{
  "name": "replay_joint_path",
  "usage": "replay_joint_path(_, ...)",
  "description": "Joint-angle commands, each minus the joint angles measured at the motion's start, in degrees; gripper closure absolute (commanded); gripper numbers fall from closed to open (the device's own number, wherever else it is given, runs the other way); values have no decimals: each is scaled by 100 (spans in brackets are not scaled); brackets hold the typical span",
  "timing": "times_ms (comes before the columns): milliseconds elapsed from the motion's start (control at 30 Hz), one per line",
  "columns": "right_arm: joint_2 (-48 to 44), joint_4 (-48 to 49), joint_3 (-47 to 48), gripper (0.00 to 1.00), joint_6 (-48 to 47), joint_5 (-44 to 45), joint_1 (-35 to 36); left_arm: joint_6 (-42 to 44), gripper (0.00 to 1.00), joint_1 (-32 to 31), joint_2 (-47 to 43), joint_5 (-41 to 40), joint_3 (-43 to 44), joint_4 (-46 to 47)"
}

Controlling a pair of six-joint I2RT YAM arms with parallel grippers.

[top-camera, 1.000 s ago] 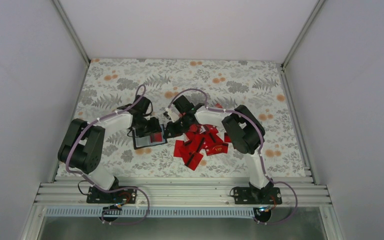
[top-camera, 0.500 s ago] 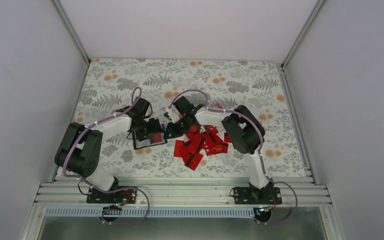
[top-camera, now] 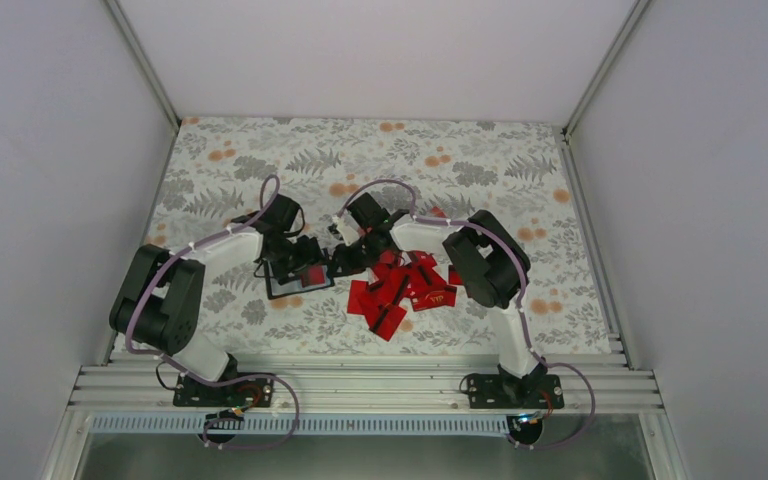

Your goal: Put the credit cards into the card holder

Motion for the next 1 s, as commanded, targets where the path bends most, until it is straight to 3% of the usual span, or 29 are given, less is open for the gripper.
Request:
replay_joint_path(0,-278,-63,-87,89,-53,163,37,106,22,-29,-130,-146,201,-529)
replay_joint_path(233,-659,-372,-238,74,-202,326,35,423,18,-26,-758,-558,55,-900)
replay_joint_path(600,-885,-59,-310,67,161,-455,57,803,22,-17,-1448,-1519,-149,-1482)
replay_joint_path(733,-638,40,-36,67,456,-613,91,904,32,-21,-1386,-1502,-372,-1093)
replay_joint_path(967,-200,62,480,65,759,-665,361,1073,59,-18,-1180,-1505,-486,-798)
